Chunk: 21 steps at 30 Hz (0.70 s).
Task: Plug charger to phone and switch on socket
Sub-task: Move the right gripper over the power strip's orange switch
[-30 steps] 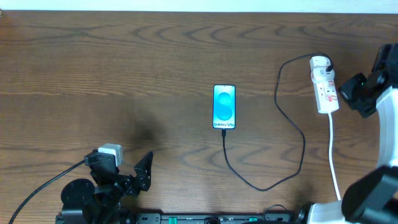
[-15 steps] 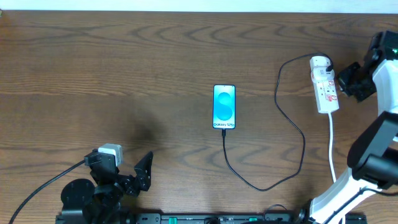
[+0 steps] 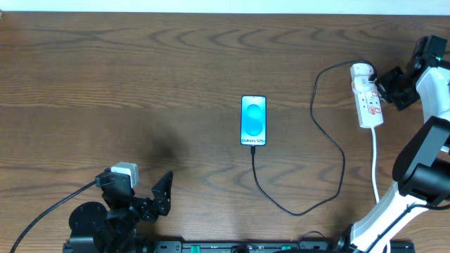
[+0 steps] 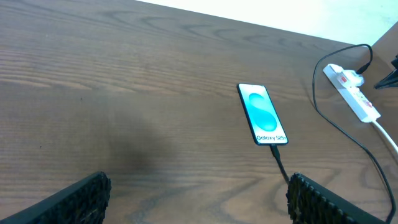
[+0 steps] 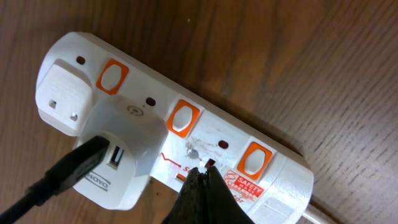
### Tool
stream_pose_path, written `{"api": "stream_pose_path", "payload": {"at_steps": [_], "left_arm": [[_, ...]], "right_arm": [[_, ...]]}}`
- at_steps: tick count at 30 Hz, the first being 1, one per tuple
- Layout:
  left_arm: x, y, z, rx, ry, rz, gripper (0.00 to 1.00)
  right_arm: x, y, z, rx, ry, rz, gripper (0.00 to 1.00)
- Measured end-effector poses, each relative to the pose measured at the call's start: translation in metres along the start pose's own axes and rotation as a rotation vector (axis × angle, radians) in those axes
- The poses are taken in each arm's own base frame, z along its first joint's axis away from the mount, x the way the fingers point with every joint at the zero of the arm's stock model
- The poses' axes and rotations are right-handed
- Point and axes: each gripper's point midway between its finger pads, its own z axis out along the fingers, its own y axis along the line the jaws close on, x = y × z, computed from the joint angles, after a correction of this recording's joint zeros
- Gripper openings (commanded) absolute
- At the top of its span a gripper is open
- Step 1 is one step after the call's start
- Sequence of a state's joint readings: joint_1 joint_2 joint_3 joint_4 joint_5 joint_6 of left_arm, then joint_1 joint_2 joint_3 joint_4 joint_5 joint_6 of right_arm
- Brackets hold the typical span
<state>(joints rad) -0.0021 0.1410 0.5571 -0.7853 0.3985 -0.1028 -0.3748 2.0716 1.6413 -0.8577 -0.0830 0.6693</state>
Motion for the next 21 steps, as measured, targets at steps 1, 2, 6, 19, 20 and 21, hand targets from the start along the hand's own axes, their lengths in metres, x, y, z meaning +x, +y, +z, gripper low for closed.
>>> {"api": "stream_pose_path", "payload": {"at_steps": [1, 2, 6, 19, 20, 21], "left_arm": [[0.000, 0.000, 0.000, 0.000, 0.000, 0.000, 0.90], [0.000, 0.000, 0.000, 0.000, 0.000, 0.000, 0.91], [0.000, 0.000, 0.000, 0.000, 0.000, 0.000, 0.91], [0.000, 0.000, 0.000, 0.000, 0.000, 0.000, 0.90], [0.000, 0.000, 0.000, 0.000, 0.000, 0.000, 0.90], [0.000, 0.000, 0.000, 0.000, 0.000, 0.000, 0.90]], "right_arm": [[-0.002, 0.002, 0.001, -0.007, -0.008, -0.001, 0.01], [-0.003, 0.002, 0.002, -0.009, -0.011, -0.001, 0.01], [-0.003, 0.001, 0.014, -0.004, -0.001, 0.000, 0.01], [-0.008, 0.006, 0.018, -0.021, -0.019, -0.002, 0.01], [-0.009, 0.006, 0.019, -0.021, -0.020, -0.002, 0.01], [-0.009, 0.006, 0.020, -0.023, -0.023, -0.002, 0.01]]}}
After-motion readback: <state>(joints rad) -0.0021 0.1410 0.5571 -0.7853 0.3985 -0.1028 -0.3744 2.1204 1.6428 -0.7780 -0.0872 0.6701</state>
